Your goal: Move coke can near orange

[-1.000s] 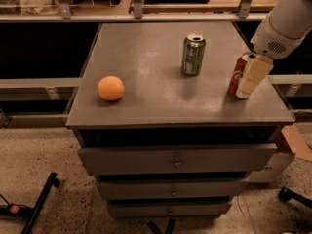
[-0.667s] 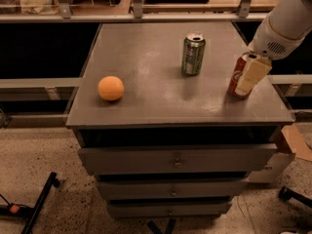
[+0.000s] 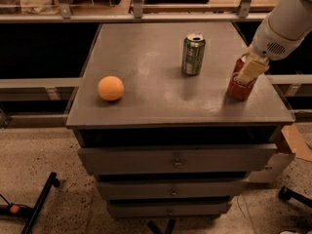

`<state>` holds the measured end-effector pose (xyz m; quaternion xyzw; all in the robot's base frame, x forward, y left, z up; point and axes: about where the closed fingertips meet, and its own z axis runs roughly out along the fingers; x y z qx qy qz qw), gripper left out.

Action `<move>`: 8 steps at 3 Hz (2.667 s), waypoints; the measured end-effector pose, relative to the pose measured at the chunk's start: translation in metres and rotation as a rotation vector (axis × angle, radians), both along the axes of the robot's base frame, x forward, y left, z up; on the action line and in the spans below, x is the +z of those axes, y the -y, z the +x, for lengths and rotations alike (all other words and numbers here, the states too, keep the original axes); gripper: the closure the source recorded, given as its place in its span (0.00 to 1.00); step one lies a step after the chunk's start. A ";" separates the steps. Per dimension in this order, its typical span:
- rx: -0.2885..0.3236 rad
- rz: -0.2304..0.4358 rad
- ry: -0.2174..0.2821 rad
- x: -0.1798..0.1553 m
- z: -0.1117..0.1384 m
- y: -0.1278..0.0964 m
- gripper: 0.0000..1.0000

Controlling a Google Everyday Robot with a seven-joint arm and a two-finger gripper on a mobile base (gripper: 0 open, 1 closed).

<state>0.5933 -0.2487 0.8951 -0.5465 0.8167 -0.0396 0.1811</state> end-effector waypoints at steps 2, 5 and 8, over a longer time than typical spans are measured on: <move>0.001 0.000 -0.002 -0.001 0.000 -0.001 1.00; 0.026 0.047 0.002 0.048 0.031 -0.001 1.00; 0.217 0.098 0.037 0.080 0.010 -0.092 1.00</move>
Offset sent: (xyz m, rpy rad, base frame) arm 0.0131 -0.0035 0.0166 0.0531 0.0051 0.0003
